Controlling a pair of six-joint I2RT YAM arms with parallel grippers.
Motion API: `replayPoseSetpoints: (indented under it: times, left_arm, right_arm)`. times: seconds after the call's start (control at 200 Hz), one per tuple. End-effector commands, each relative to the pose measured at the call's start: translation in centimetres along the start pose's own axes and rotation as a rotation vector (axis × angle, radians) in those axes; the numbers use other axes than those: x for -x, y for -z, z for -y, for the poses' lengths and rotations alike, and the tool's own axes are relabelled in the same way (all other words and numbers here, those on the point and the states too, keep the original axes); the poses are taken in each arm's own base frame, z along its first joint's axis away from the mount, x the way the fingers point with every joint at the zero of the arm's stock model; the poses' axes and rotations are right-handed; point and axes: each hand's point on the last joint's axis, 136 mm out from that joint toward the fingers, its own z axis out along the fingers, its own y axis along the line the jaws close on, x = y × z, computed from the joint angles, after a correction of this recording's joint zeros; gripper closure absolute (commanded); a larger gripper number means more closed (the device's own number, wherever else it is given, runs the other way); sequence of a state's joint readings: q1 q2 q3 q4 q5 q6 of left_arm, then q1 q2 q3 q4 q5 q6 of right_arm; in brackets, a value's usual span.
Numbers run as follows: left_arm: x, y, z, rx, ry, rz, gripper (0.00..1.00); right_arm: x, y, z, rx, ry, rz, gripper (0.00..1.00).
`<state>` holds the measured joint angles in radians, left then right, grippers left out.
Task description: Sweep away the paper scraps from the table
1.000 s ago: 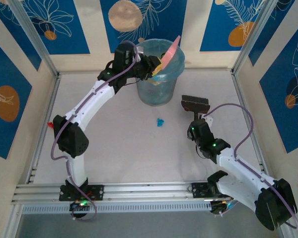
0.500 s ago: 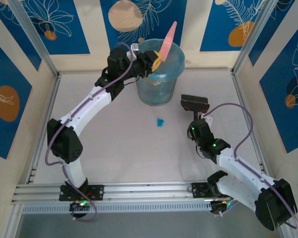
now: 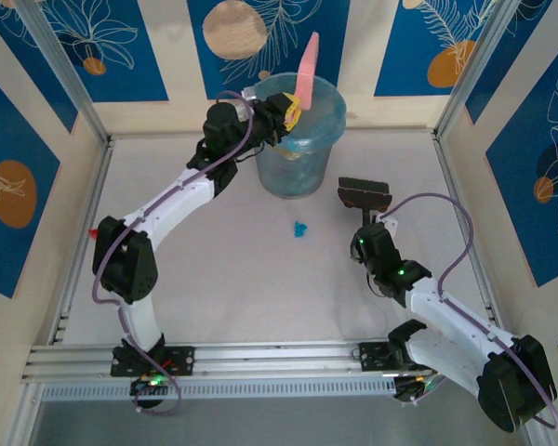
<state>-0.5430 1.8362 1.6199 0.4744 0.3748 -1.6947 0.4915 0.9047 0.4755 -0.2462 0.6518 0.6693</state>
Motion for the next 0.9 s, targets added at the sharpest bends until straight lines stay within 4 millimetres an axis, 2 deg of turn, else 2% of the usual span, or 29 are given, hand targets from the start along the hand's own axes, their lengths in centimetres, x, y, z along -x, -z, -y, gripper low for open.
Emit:
replayPoseSetpoints:
  times: [0.0,0.11,0.325,0.46,0.595,0.71,0.85,0.895]
  left_arm:
    - [-0.1,-0.8,2.1,-0.096,0.008,0.005,1.00]
    - [-0.6,-1.2,1.8,-0.098,0.024,-0.006,1.00]
    - [-0.5,-0.4,1.3,-0.092,0.017,0.018,1.00]
    - [-1.7,-0.4,1.7,-0.076,-0.031,-0.047,1.00]
    - [-5.2,0.6,3.2,-0.042,-0.166,-0.148,1.00]
    - [-8.6,2.6,4.1,-0.006,-0.287,-0.221,1.00]
    - [-12.0,5.7,3.5,0.036,-0.401,-0.274,1.00]
    - [-13.1,7.0,2.5,0.096,-0.445,-0.290,1.00]
  right_arm:
    - [1.6,0.4,-0.5,0.025,-0.009,0.071,1.00]
    - [1.6,0.4,-0.4,0.022,-0.011,0.071,1.00]
    - [1.5,0.4,-0.4,0.021,-0.008,0.072,1.00]
    - [1.4,0.4,-0.5,0.029,-0.008,0.066,1.00]
    - [1.5,0.5,-0.4,0.030,-0.009,0.068,1.00]
    - [1.5,0.7,-0.3,0.032,-0.014,0.077,1.00]
    - [1.5,0.8,-0.2,0.034,-0.020,0.081,1.00]
    - [1.5,0.8,-0.2,0.037,-0.023,0.080,1.00]
